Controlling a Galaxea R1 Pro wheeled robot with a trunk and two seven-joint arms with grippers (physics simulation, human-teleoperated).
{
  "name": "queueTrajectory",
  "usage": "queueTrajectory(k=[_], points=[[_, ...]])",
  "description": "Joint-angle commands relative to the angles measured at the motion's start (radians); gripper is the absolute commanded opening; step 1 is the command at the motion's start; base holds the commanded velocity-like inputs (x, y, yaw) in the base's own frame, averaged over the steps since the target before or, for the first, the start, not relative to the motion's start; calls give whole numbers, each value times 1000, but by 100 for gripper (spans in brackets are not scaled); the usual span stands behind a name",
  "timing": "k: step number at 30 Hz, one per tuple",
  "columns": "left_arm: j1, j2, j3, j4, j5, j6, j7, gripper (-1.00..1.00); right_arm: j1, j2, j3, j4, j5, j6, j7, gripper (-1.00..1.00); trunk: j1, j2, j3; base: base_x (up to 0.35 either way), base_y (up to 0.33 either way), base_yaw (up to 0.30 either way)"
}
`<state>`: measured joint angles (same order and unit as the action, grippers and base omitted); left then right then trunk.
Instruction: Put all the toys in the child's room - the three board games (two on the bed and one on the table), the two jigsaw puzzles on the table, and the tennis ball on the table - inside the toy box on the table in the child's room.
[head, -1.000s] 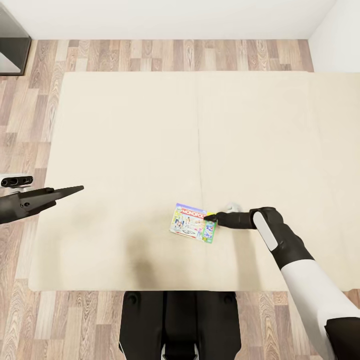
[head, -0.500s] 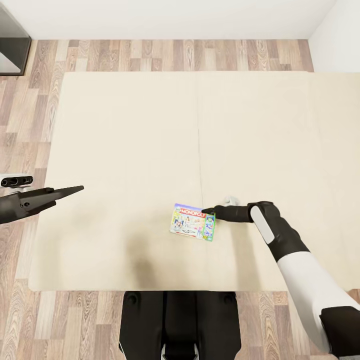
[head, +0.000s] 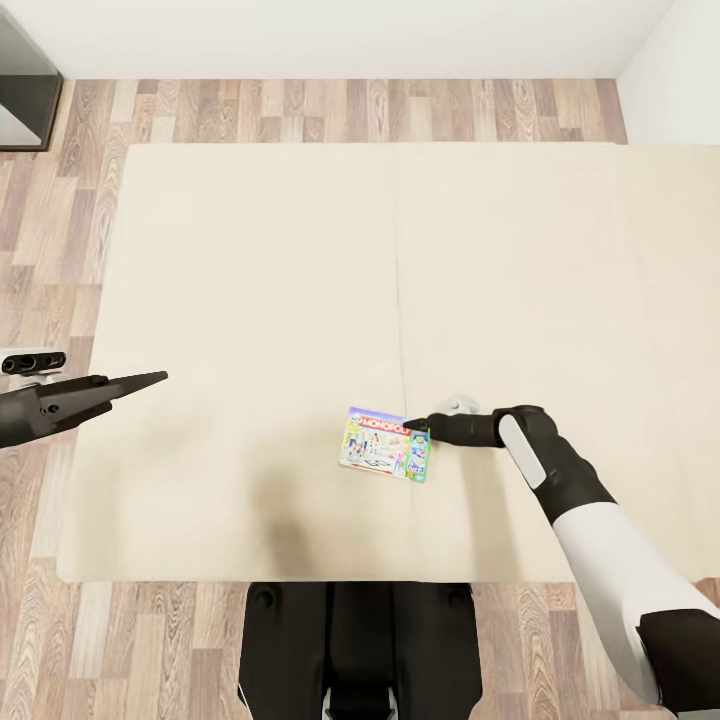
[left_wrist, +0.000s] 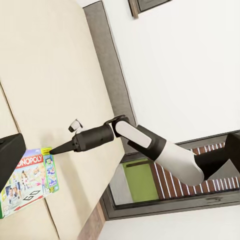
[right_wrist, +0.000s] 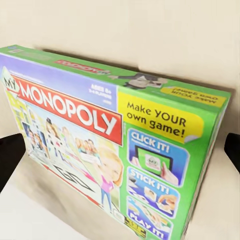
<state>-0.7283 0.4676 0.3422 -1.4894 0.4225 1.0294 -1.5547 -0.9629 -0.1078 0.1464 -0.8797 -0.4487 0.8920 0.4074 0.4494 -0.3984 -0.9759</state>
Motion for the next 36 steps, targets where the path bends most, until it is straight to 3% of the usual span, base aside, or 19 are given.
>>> queueTrajectory(k=[1,21,36], points=[[0,0,0,0,-1,11,-4,100,0,-1,2,1,5,2,5,100,1,-2,-1,0,0,0],[0,-1,-1,0,-1,11,-4,100,0,11,2,2,7,4,7,100,1,-2,-1,0,25,0],[0,-1,-2,0,-1,11,-4,100,0,11,2,0,6,4,8,100,1,-2,-1,0,121,0]])
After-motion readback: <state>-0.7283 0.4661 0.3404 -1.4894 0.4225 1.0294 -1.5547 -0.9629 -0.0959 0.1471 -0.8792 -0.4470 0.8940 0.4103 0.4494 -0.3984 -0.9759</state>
